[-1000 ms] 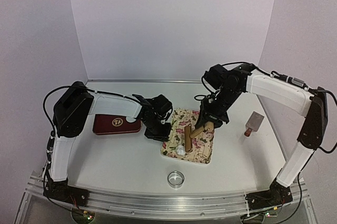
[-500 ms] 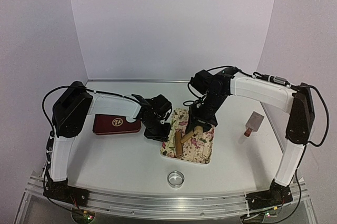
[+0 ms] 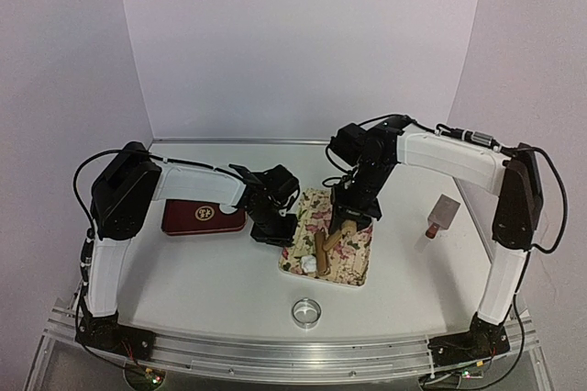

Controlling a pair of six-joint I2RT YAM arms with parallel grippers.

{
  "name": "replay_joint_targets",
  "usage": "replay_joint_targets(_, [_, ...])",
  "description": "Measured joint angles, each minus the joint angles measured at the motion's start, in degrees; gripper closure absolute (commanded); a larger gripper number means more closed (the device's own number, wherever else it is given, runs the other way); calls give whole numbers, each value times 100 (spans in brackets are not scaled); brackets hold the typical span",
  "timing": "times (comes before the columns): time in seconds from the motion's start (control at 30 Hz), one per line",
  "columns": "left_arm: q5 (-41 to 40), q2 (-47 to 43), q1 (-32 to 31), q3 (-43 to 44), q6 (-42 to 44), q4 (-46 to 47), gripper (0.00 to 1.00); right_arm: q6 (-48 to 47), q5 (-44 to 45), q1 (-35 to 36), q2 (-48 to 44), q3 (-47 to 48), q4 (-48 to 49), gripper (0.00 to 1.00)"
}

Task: Roll out the dumpling wrappers from the dough
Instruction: Flatten out the dough on the work surface.

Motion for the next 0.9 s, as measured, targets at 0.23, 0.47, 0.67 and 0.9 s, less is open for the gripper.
replay_joint_targets(0.23, [4,-2,0,-27,-39,21,100,-146,-37,2,-12,475,-169,100])
replay_joint_targets(0.47, [47,-2,0,-43,-128,51,100,-342,-37,104,-22,516,-475,100])
replay_joint_targets(0.67, [54,-19,0,-83,-155,111,100,-415,-46,263,161,769,-560,100])
replay_joint_targets(0.9, [55,-71,0,-117,-157,126,100,-467,-34,337,375,812,-562,100])
